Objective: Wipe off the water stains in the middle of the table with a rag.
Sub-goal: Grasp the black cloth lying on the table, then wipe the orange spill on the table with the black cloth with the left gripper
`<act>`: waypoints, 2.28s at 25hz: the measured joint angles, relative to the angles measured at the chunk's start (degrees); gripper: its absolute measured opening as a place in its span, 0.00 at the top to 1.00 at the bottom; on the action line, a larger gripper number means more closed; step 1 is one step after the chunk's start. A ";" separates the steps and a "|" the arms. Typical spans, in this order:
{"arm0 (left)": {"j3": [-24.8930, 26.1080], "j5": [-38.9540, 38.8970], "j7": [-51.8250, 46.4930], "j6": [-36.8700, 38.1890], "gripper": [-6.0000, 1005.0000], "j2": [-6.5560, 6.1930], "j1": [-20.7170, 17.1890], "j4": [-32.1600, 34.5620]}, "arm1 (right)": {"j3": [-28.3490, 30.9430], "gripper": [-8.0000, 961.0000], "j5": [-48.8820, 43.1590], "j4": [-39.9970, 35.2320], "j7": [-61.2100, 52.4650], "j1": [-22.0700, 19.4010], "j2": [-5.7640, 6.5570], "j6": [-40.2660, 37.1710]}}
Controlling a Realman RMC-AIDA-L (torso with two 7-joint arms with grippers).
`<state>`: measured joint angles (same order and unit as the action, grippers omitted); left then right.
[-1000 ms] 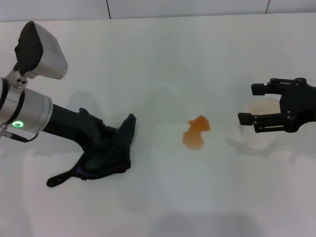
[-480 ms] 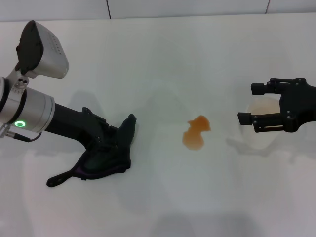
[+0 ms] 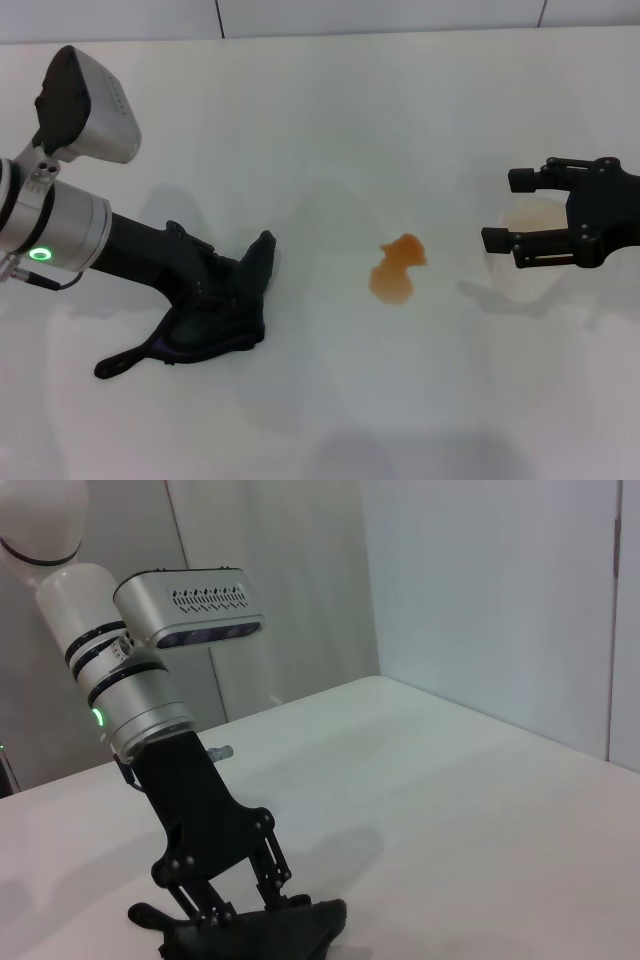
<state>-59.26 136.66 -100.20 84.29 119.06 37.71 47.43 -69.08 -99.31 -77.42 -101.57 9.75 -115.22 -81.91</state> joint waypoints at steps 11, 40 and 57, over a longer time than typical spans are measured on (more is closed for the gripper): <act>0.09 2.19 -0.40 1.19 0.63 -0.26 0.22 0.26 | -0.59 0.10 0.16 0.00 -0.17 0.00 0.00 0.05; 0.36 3.03 -2.55 1.89 0.90 -0.38 0.69 0.29 | -0.99 0.11 0.61 -0.62 -0.09 -0.55 0.00 0.08; -0.03 -2.49 0.99 -3.25 0.91 0.15 5.45 -4.39 | -0.94 0.11 1.40 -0.52 0.14 -0.31 0.00 0.08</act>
<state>-59.29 134.17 -99.21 81.04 119.21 43.16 43.04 -70.02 -97.91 -77.94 -101.43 9.44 -115.22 -81.82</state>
